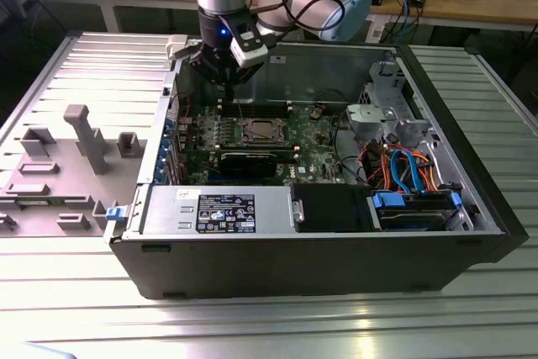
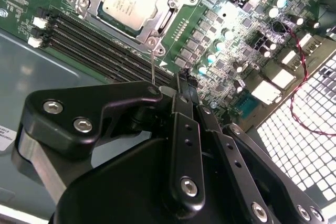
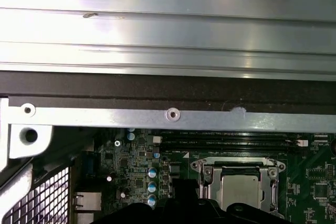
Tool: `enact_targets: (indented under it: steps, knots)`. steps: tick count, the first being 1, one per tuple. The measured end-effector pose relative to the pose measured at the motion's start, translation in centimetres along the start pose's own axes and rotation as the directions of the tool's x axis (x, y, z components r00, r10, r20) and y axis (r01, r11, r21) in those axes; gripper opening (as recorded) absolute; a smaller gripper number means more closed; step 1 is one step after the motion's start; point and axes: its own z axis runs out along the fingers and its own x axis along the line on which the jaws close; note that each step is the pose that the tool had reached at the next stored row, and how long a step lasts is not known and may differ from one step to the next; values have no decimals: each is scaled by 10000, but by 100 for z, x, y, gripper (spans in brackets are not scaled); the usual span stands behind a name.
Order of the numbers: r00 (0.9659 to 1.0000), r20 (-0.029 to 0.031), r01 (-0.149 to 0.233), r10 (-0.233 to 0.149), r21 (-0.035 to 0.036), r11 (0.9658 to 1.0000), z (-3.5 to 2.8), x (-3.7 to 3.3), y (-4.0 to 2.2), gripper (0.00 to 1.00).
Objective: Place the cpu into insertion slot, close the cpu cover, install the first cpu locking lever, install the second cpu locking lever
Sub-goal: 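Install the first cpu locking lever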
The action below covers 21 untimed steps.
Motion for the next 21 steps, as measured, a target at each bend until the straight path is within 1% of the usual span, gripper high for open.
enact_targets:
  steps: [5,9,13,16,17,21]
  knots:
    - [10000,2,13,-13,-2,10000,1,-6,25,11]
    - [10000,1,12,-12,-2,10000,3,-62,29,11]
    - [10000,1,12,-12,5,10000,7,-142,27,11]
    - [10000,1,12,-12,9,10000,12,-245,23,11]
    - [10000,0,12,-12,10,10000,13,-269,23,11]
    - [10000,0,12,-12,10,10000,17,-344,20,11]
